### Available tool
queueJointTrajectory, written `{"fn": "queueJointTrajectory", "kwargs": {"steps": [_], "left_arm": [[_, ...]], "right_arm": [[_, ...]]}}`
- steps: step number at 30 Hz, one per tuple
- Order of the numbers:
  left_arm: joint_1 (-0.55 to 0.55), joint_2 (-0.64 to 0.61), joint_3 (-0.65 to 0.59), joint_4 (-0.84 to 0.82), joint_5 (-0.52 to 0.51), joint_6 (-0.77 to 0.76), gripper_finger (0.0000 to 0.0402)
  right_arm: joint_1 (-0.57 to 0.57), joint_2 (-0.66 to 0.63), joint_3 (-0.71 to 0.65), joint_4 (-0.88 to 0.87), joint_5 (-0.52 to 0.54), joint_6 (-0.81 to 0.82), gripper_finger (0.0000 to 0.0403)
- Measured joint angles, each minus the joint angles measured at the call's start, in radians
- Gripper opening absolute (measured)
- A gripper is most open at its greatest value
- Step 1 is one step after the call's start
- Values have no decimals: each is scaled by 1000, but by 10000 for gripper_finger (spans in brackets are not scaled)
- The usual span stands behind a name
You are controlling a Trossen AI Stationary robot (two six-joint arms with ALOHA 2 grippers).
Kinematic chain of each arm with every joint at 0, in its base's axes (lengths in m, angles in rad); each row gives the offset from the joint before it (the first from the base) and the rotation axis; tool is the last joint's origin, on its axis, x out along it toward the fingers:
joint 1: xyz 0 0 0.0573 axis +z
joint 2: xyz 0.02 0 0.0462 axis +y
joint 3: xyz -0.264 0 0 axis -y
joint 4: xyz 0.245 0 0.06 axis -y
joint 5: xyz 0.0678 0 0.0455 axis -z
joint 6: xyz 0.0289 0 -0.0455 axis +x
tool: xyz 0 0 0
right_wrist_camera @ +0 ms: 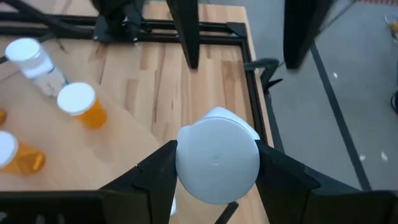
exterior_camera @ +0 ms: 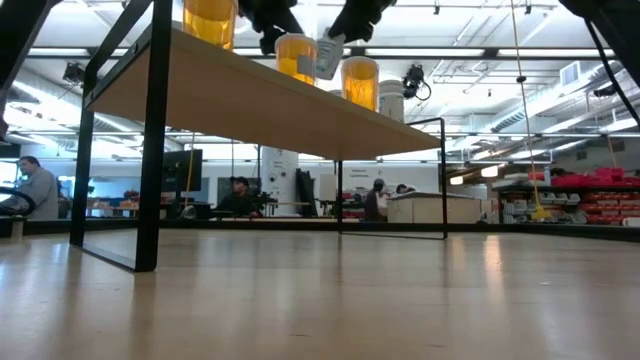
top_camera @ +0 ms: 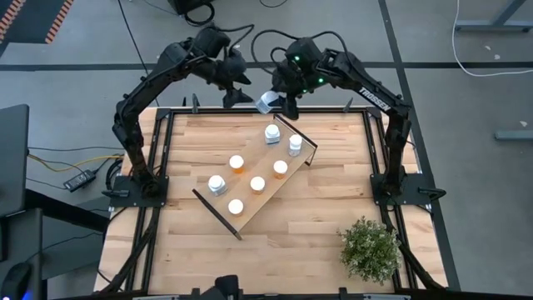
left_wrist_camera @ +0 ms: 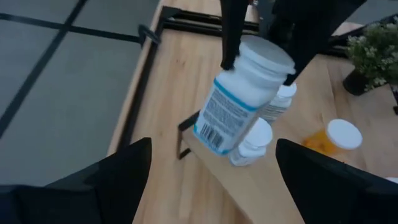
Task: Pick and place medicine bottles onto shelf by color
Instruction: Put the white pill bottle on the shelf
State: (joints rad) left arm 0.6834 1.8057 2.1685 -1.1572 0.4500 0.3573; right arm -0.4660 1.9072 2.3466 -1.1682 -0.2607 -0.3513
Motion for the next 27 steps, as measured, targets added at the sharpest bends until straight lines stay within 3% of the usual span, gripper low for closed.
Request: {"fn": "queueJointTrajectory", "kwargs": {"steps": [19, 27], "left_arm": [[-105, 77, 0, 6, 17, 19, 347], [-110, 77, 0, 6, 28, 21, 299]], "right_arm": [[51, 0, 0, -6, -3, -80, 198], [69, 0, 0, -5, -1, -84, 198]]}}
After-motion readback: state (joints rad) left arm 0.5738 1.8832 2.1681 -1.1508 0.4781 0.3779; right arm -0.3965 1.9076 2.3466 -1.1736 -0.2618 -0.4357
